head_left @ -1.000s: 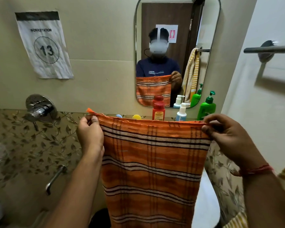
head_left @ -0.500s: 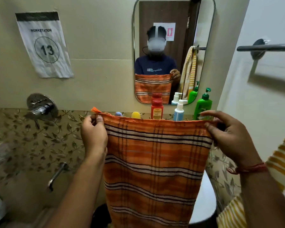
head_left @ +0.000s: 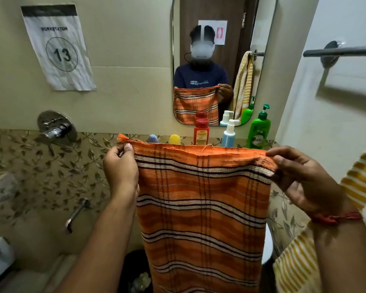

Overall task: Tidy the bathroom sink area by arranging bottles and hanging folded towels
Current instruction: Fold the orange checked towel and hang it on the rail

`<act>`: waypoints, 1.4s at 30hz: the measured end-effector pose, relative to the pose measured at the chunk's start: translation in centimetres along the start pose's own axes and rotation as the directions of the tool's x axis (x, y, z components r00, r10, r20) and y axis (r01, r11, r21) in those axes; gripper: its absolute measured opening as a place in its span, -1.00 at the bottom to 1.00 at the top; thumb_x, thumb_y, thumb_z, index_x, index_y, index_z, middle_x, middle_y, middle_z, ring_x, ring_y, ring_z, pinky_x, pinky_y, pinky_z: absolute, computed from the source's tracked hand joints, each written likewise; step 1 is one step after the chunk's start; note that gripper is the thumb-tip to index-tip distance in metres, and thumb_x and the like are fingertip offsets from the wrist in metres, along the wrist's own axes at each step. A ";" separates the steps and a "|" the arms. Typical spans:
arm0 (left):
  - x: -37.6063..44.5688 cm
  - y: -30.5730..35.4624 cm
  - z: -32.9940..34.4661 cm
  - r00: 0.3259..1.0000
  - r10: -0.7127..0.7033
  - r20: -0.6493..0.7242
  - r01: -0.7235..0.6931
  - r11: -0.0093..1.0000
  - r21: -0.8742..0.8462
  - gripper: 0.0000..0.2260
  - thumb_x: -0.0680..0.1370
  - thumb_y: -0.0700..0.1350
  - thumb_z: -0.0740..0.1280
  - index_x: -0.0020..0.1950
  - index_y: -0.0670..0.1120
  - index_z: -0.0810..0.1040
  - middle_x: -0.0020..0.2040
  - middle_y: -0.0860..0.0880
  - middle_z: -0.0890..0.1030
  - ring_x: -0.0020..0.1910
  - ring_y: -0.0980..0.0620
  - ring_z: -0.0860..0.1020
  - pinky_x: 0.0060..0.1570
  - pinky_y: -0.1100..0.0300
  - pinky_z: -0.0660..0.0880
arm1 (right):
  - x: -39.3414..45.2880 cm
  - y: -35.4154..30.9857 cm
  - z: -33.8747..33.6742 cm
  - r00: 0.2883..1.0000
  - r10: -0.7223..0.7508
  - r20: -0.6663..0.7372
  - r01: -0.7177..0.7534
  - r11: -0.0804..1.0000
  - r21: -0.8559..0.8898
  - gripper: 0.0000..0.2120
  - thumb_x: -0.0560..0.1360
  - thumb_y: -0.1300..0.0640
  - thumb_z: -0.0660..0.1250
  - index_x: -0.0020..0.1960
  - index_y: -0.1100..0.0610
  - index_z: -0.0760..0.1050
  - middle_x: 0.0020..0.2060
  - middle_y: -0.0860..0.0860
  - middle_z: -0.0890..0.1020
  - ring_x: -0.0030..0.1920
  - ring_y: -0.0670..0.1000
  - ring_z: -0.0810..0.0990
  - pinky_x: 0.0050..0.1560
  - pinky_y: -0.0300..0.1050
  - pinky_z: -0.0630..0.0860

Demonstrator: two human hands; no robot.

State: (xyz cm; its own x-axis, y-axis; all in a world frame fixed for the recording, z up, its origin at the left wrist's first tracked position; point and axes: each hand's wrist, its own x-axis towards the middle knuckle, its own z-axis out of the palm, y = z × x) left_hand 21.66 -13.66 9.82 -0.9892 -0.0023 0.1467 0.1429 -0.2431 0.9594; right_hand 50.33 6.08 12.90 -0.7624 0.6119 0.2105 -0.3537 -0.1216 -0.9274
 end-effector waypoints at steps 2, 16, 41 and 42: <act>-0.5 0.3 0.1 1.000 0.031 -0.003 -0.031 0.999 0.012 -0.86 0.63 -0.08 0.31 -0.10 -0.02 0.60 -0.12 0.00 0.67 -0.13 0.04 0.63 -0.15 0.18 0.55 | 0.1 -0.2 0.6 0.983 -0.146 -0.112 0.101 0.937 -0.335 -0.91 0.44 0.31 0.38 -0.10 0.16 0.58 -0.22 0.08 0.64 -0.19 0.02 0.63 -0.21 -0.15 0.60; -0.7 -2.4 0.3 0.996 -0.087 0.035 0.081 0.984 0.160 -0.98 0.57 -0.11 0.38 -0.01 -0.01 0.59 -0.07 0.00 0.66 0.00 -0.06 0.64 0.01 0.08 0.58 | 1.6 3.4 1.4 0.910 0.232 -0.344 -0.161 0.962 0.223 -0.76 0.54 0.41 0.19 -0.10 0.14 0.53 -0.17 0.17 0.59 -0.41 0.02 0.65 -0.50 -0.21 0.56; -8.7 0.9 3.9 0.787 -0.057 0.615 0.287 0.915 -0.282 -0.91 0.59 -0.28 0.34 -0.01 -0.16 0.64 -0.08 -0.17 0.69 -0.05 -0.09 0.67 -0.01 0.09 0.62 | 3.8 3.3 11.7 0.856 -0.452 0.252 0.304 0.045 -0.952 -0.85 0.48 0.00 0.41 -0.12 0.07 0.54 -0.22 -0.09 0.46 -0.15 -0.04 0.45 -0.17 -0.12 0.43; -8.6 0.9 3.8 0.770 -0.047 0.637 0.294 0.911 -0.288 -0.90 0.59 -0.29 0.32 0.03 -0.19 0.63 -0.05 -0.18 0.69 -0.03 -0.10 0.67 0.00 0.10 0.62 | 4.0 3.3 11.7 0.854 -0.460 0.245 0.293 0.034 -0.956 -0.86 0.47 0.00 0.40 -0.12 0.06 0.54 -0.22 -0.10 0.45 -0.16 -0.03 0.45 -0.17 -0.12 0.42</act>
State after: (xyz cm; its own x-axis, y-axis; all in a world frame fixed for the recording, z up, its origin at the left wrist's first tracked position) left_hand 30.41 -10.15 10.35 -0.7468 0.6273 0.2210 -0.1703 -0.5015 0.8482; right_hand 39.80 -1.06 14.34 -0.6209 0.3867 0.6819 0.2830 0.9218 -0.2651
